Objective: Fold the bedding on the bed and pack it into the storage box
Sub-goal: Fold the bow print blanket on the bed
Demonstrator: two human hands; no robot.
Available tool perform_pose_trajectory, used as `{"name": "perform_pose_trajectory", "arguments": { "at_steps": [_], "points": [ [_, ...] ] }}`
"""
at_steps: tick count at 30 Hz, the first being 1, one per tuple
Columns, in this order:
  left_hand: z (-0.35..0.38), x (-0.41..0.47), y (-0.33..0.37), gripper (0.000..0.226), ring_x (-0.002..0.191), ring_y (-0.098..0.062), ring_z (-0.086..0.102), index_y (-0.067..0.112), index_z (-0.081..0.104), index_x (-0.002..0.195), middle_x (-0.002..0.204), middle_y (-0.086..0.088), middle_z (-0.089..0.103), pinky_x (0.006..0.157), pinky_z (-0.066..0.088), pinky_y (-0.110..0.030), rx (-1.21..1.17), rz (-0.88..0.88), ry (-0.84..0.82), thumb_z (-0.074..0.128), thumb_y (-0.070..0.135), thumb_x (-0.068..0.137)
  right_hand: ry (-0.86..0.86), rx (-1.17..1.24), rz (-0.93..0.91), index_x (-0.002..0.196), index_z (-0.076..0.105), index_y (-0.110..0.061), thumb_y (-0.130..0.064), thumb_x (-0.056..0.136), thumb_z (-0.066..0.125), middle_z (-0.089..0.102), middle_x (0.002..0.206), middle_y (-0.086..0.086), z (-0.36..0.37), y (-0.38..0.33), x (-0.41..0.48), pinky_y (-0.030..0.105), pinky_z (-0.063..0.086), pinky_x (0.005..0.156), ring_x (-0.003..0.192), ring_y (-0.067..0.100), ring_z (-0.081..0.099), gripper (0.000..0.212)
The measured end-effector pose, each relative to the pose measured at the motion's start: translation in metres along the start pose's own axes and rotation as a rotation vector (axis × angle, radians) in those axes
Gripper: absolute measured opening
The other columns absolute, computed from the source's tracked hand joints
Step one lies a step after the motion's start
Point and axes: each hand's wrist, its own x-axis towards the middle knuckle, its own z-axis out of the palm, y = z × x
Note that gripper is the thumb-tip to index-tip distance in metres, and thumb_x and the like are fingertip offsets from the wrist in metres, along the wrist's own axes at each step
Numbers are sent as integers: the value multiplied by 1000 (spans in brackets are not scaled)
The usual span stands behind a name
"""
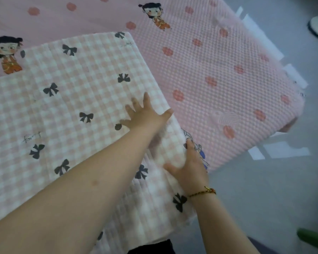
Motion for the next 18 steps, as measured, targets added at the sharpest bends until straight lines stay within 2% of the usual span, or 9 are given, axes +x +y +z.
{"name": "perform_pose_trajectory", "arguments": {
  "at_steps": [3,6,8,11,14,16,18],
  "points": [
    [3,9,23,106,140,-39,-13,32,-21,143,152,-7,-26,106,11,-64,41,-28,-20,57,63,78,-24,67,-84,147,7,-26,-35,84,62,26,148,-16,-10,3,-9,25,30,104,135,5,27,84],
    [1,17,40,104,140,-43,-7,37,-19,143,150,-7,-30,102,28,-59,147,-10,41,66,36,82,-54,48,-149,147,10,-30,-34,87,58,29,148,-15,-18,0,-14,22,31,101,133,6,31,77],
    [-2,21,48,98,139,-44,-3,38,-14,144,149,-8,-32,102,33,-56,204,9,75,60,12,87,-59,37,-194,146,12,-33,-33,87,55,35,144,-13,-22,-4,-17,23,35,97,128,8,38,73],
    [-5,20,47,91,138,-44,9,37,-7,146,149,-9,-32,98,41,-48,274,30,68,40,-11,86,-109,22,-293,146,11,-36,-29,89,52,28,148,-14,-25,-11,-28,26,36,98,129,9,38,71],
    [-13,9,33,82,132,-38,31,35,7,147,153,-9,-24,91,44,-38,267,55,37,35,-11,86,-153,-34,-392,145,10,-38,-27,90,49,31,146,-8,-28,-16,-43,29,40,97,122,14,45,68],
    [-23,-1,21,70,132,-34,34,32,20,146,155,-9,-15,93,42,-34,220,79,51,35,-6,89,-172,-81,-455,145,10,-40,-30,92,47,39,137,-3,-29,-23,-53,29,42,93,113,17,50,65],
    [-39,-14,6,63,134,-32,31,30,26,145,156,-7,-7,95,39,-30,133,105,82,33,-3,91,-199,-94,-522,145,10,-40,-30,93,46,39,136,-3,-29,-34,-65,28,42,93,113,17,50,64]
  ]
}}
